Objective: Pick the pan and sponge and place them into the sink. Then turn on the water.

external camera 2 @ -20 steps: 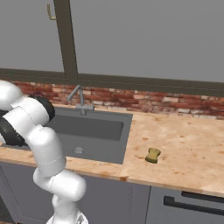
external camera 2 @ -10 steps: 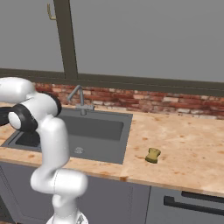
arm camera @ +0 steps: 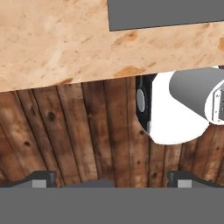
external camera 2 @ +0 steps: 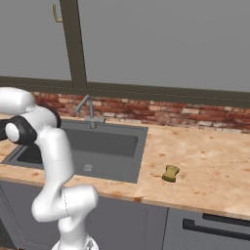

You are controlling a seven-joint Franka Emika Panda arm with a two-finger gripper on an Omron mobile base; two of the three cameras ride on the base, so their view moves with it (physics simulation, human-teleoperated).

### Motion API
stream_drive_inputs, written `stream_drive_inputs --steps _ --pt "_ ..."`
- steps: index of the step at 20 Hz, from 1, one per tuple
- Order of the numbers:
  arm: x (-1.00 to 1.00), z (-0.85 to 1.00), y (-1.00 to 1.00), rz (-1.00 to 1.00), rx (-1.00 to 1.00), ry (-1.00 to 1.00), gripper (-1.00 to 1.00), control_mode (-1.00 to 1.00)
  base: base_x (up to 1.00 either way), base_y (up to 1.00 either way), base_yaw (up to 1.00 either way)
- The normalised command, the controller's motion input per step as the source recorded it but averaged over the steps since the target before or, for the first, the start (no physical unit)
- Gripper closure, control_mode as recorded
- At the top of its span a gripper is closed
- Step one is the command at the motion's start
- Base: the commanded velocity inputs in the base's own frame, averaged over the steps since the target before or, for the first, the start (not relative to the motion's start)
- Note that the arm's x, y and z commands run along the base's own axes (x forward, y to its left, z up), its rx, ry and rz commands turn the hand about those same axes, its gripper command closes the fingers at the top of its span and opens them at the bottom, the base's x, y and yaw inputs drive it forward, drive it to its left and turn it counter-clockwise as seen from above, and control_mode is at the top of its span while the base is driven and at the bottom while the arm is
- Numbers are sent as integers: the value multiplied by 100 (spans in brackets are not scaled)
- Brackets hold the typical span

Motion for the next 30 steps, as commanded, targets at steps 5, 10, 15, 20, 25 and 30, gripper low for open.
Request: stream_drive_inputs --steps 5,10,15,20,25,30 --pt "0 -7 24 -6 -3 0 -100 -100 0 0 0" --pt "0 -15 15 -7 0 0 -100 -100 0 0 0" --pt "0 -25 5 -5 4 -4 -100 -100 0 0 0" --pt "0 -26 3 -5 6 -6 -100 -100 0 0 0" --pt "1 -23 0 -1 9 -7 -100 -100 0 0 0" --pt "3 -21 0 0 9 -6 -100 -100 0 0 0"
